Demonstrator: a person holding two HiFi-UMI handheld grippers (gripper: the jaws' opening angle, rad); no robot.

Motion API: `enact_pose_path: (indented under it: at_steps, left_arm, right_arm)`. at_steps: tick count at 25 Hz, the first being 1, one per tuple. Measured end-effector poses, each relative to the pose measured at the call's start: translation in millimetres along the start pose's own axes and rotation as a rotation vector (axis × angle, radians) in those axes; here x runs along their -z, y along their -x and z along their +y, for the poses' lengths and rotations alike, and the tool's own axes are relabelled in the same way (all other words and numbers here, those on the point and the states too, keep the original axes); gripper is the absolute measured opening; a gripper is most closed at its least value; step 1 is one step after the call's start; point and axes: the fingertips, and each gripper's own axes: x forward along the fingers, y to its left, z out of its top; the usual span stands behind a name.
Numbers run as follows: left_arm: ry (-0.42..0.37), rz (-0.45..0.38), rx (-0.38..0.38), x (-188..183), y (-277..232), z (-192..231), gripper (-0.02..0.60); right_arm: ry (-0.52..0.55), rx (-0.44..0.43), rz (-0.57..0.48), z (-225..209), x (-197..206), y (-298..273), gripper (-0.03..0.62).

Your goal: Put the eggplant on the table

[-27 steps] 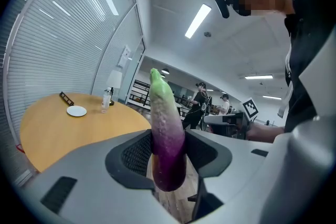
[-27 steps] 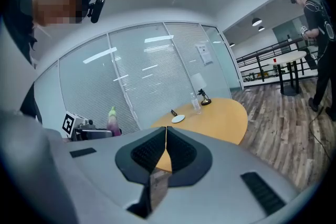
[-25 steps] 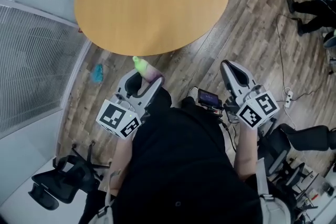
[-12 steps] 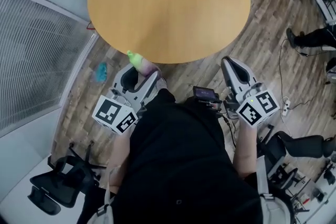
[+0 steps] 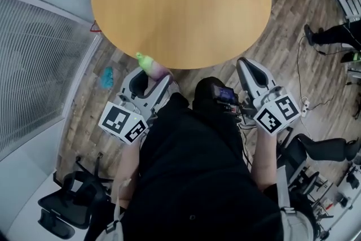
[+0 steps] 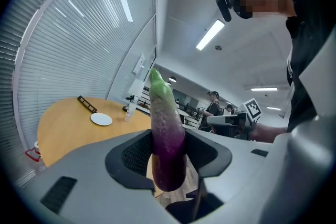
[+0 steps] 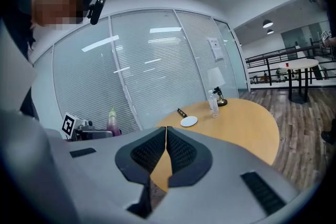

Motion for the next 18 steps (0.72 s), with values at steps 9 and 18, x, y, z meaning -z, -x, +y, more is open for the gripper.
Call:
enact_pose_path:
  at_steps: [9, 18]
  left_arm:
    - [-0.01, 0.01, -0.023, -9, -29, 6, 0.201]
    - [-0.029, 0.006, -0.073, -23, -99, -14, 0.201]
  right_arm:
    - [-0.009, -0.014, 0.016, -30, -8, -13, 0.017]
    - [-0.008, -0.061, 0.001, -103, -41, -15, 0.017]
